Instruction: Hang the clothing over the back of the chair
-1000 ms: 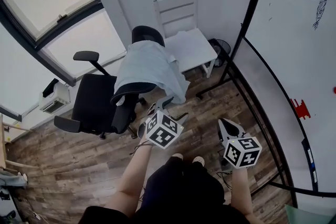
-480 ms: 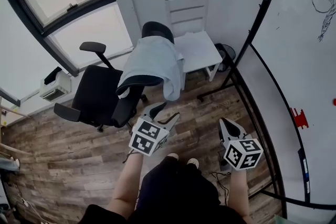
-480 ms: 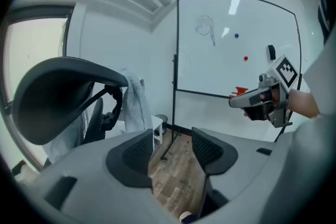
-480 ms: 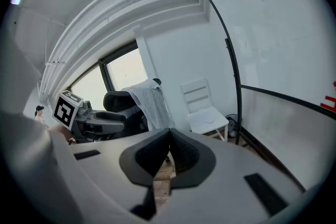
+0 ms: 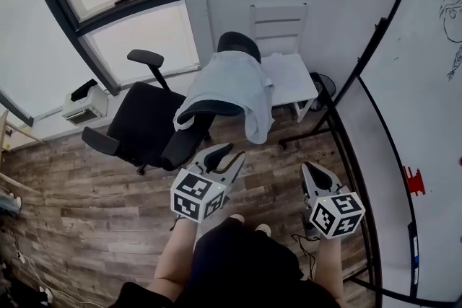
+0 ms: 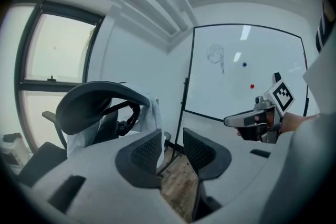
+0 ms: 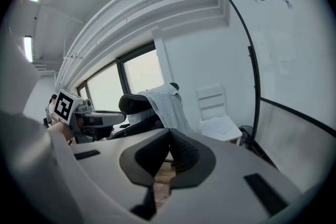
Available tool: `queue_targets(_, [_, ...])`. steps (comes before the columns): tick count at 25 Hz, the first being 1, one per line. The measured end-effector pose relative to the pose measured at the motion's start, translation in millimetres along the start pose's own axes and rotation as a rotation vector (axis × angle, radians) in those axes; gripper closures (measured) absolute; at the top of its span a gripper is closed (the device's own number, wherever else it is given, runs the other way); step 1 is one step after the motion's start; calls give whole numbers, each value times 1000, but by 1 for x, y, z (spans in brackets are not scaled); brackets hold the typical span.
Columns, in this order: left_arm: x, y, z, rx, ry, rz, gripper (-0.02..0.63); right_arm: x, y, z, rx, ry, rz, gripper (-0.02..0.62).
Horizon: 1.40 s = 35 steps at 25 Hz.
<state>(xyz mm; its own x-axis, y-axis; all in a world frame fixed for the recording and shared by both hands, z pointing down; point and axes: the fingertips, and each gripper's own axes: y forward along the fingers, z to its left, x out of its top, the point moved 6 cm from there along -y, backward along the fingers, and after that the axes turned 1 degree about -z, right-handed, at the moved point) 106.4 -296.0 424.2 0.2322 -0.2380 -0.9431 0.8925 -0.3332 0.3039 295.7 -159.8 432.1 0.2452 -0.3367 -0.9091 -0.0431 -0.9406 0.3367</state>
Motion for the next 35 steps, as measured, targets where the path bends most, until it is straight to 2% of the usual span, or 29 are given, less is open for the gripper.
queue_targets(5, [0, -18, 4, 67, -7, -51, 566, 8, 7, 12, 33, -15, -24, 595])
queue_targets(10, [-6, -32, 11, 140, -19, -73, 588, 13, 14, 21, 75, 1, -33, 595])
queue_targets(15, [-13, -43, 22, 190, -38, -95, 598, 12, 19, 24, 59, 1, -73, 595])
queue_targets(25, [-17, -42, 26, 182, -69, -98, 600, 6, 23, 24, 31, -3, -79, 595])
queue_targets(35, [-14, -31, 23, 164, -61, -91, 600, 5, 22, 17, 8, 0, -69, 595])
